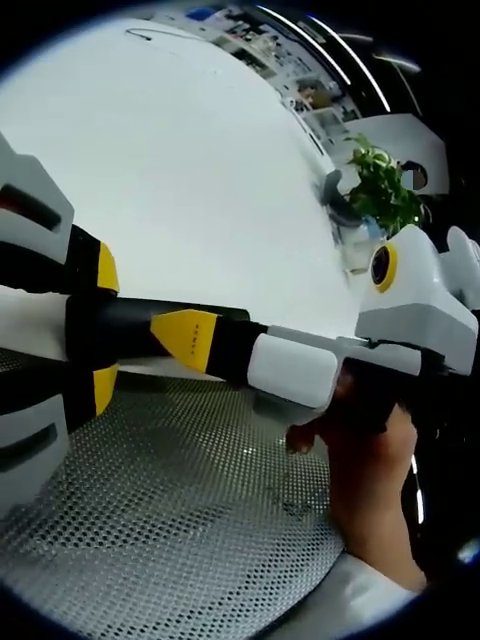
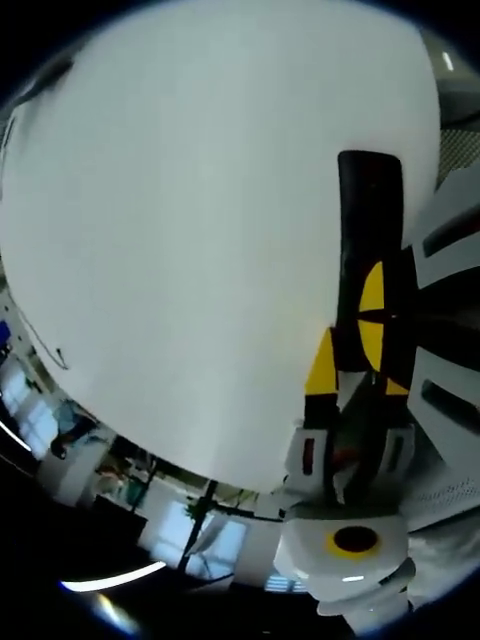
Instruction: Press the specified remote control buttons in sequence, fully releasing each button before pressing the next.
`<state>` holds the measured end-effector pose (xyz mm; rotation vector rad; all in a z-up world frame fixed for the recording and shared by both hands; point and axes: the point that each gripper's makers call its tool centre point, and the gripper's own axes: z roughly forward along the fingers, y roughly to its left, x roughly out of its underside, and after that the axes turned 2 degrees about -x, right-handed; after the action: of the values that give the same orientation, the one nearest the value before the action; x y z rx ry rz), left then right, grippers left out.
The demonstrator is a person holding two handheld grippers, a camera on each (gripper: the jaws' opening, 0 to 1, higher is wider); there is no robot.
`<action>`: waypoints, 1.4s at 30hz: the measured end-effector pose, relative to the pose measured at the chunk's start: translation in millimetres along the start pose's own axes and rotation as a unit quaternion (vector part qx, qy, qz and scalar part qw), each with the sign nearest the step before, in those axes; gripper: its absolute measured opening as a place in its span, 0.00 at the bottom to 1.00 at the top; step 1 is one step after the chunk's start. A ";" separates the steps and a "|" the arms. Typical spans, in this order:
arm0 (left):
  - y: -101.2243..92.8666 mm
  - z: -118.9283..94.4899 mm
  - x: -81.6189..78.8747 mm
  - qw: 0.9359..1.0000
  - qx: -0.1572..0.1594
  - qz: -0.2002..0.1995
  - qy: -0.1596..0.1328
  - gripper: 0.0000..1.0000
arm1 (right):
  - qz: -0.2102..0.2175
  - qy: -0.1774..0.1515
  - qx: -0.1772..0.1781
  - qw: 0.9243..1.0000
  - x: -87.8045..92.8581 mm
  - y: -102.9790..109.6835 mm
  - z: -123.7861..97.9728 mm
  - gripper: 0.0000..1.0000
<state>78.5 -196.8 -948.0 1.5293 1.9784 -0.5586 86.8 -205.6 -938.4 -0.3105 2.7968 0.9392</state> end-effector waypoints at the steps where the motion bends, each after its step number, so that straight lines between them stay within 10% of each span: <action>1: -0.1 0.0 -0.2 1.000 -0.001 0.000 0.001 0.25 | 0.003 -0.002 -0.003 1.000 -0.3 -0.5 -0.4 0.00; 8: 0.2 0.3 -0.4 1.000 -0.001 0.001 0.000 0.24 | -0.042 -0.068 0.012 0.997 -22.8 3.5 -16.6 0.00; 21: -0.1 -0.5 -0.3 1.000 0.002 0.003 -0.004 0.24 | -0.126 -0.272 0.054 0.952 -76.0 10.0 -114.2 0.00; 31: 0.1 -0.3 0.0 1.000 0.008 0.010 -0.004 0.24 | -0.161 -0.354 0.116 0.914 -74.1 -6.8 -154.8 0.32; 42: 3.2 0.0 -0.9 0.999 0.027 0.025 -0.010 0.24 | -0.137 -0.404 0.170 0.888 -72.4 -34.1 -170.2 0.76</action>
<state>81.7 -196.6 -947.4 1.5960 1.9184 -0.6086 148.4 -325.9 -807.6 -0.1896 2.0104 0.3610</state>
